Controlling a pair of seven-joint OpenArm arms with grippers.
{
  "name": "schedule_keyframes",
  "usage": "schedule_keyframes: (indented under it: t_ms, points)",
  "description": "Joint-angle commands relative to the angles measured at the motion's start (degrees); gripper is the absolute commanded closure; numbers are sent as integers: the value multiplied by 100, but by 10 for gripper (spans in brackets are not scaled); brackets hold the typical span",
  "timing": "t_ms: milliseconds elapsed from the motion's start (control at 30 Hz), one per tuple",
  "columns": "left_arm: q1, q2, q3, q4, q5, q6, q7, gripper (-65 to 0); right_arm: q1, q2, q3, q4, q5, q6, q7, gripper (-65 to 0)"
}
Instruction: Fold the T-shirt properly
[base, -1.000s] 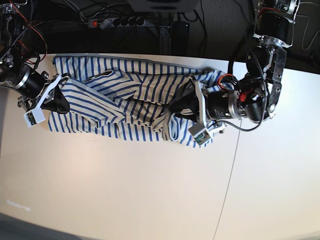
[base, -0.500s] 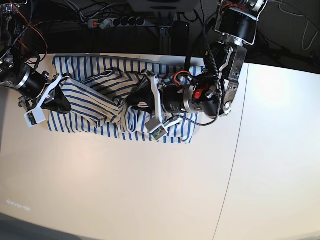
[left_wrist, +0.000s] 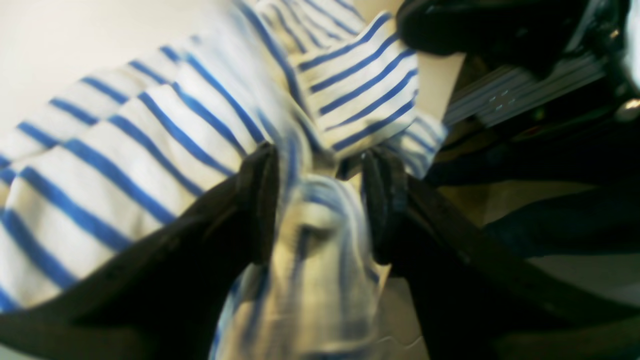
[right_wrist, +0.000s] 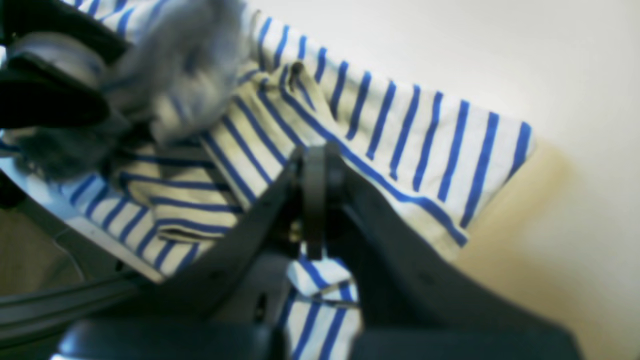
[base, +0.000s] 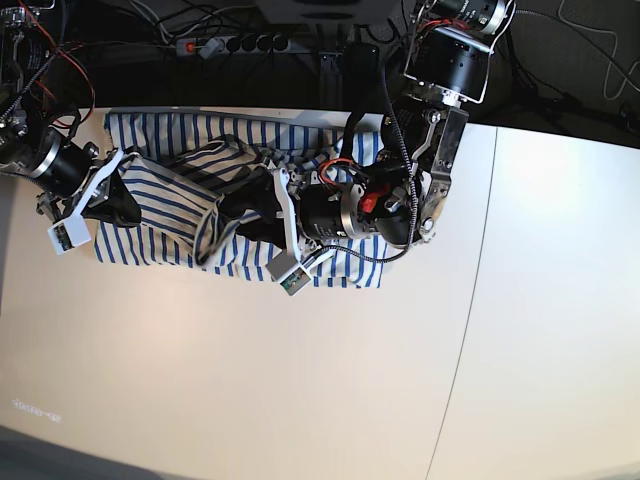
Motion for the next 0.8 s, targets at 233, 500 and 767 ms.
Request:
schedule_keyframes:
  t_ms: [233, 500, 767]
  points:
    - [-636, 55, -247, 424, -761, -81, 507, -303, 229, 94, 201, 85, 63, 490, 201, 0]
    - [-542, -584, -498, 428, -807, -79, 595, -303, 299, 332, 1386, -345, -227, 59, -120, -323]
    - [-321, -1281, -498, 428, -1244, -79, 592, -303, 299, 584, 1731, -2092, 1521, 131, -1648, -399]
